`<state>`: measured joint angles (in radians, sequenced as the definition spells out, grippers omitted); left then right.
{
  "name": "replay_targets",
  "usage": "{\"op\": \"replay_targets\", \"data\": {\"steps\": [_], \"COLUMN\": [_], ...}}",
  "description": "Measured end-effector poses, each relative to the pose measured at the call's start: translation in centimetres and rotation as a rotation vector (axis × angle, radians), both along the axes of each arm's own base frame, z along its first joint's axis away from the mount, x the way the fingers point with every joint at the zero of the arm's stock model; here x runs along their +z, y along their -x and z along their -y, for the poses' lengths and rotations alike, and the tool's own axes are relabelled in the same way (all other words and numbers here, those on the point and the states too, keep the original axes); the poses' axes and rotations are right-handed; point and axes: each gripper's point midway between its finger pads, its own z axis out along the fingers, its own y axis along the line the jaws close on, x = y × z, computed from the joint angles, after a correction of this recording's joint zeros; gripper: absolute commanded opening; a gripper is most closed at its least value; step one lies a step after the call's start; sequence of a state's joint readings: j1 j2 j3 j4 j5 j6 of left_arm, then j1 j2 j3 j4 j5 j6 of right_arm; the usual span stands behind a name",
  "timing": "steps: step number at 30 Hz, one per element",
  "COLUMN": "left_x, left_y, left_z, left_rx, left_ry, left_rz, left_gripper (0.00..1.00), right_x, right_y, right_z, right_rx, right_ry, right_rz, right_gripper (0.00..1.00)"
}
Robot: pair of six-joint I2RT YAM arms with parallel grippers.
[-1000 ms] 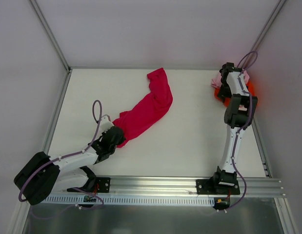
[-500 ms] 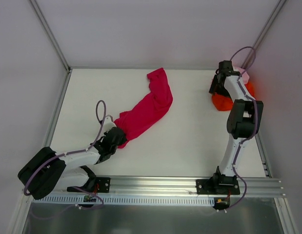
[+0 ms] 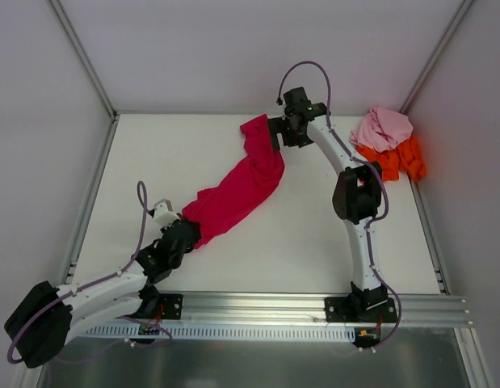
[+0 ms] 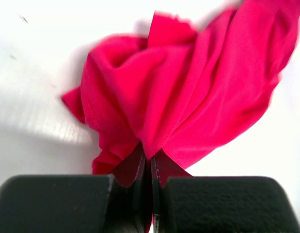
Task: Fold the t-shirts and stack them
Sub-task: Move the tshirt to the center of the board
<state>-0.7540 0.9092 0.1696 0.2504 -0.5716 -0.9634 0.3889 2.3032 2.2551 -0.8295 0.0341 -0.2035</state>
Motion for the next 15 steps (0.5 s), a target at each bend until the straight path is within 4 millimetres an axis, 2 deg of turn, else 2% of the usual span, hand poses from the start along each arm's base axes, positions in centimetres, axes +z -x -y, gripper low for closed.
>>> {"op": "replay_targets", "data": {"steps": [4, 6, 11, 15], "left_x": [2.3, 3.0, 4.2, 4.1], "left_y": [0.0, 0.0, 0.1, 0.3], "left_z": [-1.9, -2.9, -4.8, -5.3], "left_rx": [0.092, 0.138, 0.225, 0.243], "left_ry": [0.021, 0.011, -0.03, -0.052], "left_rz": [0.059, 0.067, 0.068, 0.058], "left_gripper": [0.0, 0.0, 0.0, 0.0], "right_x": [-3.3, -4.1, -5.0, -5.3], "right_y": [1.3, 1.5, 1.9, 2.4], "right_z": [0.4, 0.7, 0.8, 0.0], "right_rx": [0.014, 0.012, 0.022, 0.054], "right_ry": [0.027, 0.036, 0.047, 0.024], "right_rz": [-0.091, -0.111, -0.128, -0.146], "right_gripper": [1.0, 1.0, 1.0, 1.0]}}
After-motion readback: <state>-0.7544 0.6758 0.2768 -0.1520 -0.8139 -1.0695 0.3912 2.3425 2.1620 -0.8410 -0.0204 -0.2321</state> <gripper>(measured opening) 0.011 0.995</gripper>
